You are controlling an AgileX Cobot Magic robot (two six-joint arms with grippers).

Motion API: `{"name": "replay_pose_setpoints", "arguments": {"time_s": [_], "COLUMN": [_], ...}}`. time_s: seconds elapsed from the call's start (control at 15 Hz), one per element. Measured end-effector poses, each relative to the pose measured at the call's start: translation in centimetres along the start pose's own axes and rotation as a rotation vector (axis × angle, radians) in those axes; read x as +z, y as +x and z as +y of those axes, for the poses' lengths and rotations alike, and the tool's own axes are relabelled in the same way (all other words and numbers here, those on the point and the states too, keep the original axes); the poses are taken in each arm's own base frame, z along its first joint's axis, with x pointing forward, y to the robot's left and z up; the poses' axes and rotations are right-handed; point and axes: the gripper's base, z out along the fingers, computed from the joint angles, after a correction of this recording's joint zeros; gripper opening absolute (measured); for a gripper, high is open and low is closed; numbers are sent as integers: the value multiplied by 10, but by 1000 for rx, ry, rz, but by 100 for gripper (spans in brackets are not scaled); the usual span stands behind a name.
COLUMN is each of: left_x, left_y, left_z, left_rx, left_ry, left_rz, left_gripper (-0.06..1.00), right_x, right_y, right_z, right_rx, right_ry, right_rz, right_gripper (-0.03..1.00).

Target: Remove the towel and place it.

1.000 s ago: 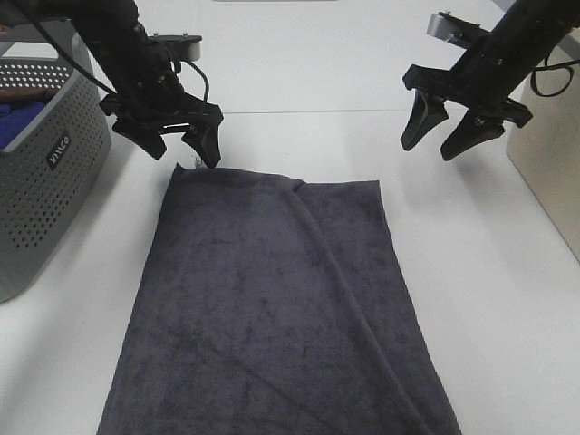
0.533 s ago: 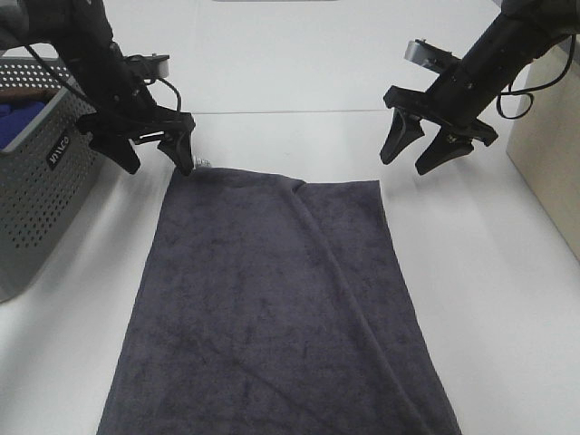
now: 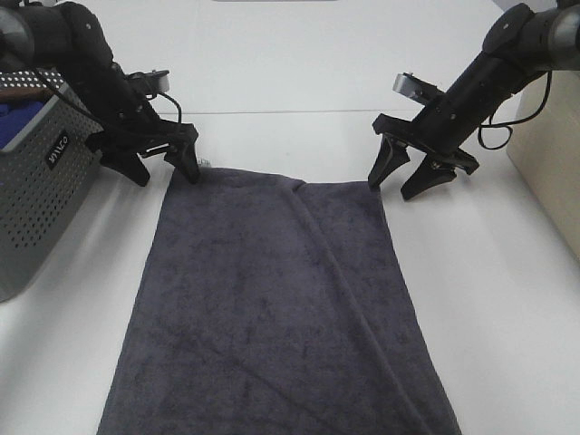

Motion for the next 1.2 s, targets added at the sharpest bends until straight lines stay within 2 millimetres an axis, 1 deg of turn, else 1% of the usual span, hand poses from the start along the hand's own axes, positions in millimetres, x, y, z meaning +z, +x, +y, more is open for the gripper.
{"name": "replay_pose_setpoints", "arguments": {"time_s": [0.13,0.33,0.47,0.67,0.73,0.8,0.87,0.93,1.0,1.07,1.13,1.2], "left_x": [3,4,7,14,14,16,16,17,18,19,20,20], "left_y": [-1,-2,-2,-1,-1,0,0,0,0,1,1,2], "left_z": [0,0,-7,-31,-33,-36,-36,-35,-34,-33,-31,-30], "left_rx": [0,-7,-14,9,12,12,10,9,9,13,21,31], "left_ry": [10,26,60,111,113,114,113,111,104,94,82,64], "left_rz": [-1,-8,-10,-4,-2,1,1,3,7,11,14,16], "left_gripper": [81,81,81,81,81,76,74,68,62,53,43,28], "right_x": [6,7,13,26,27,27,27,27,27,27,27,27], "right_y": [-1,-2,-3,-4,-4,-5,-5,-5,-5,-6,-7,-8], "right_z": [-1,0,12,35,37,38,38,37,36,35,34,32], "right_rx": [-2,-4,-31,-80,-80,-75,-74,-76,-77,-77,-84,-92], "right_ry": [-24,-19,-11,-5,-8,-6,-3,6,18,25,40,58], "right_rz": [2,-16,-22,-30,-31,-36,-36,-39,-42,-51,-61,-68], "right_gripper": [61,61,61,61,61,61,60,56,49,41,32,21]}}
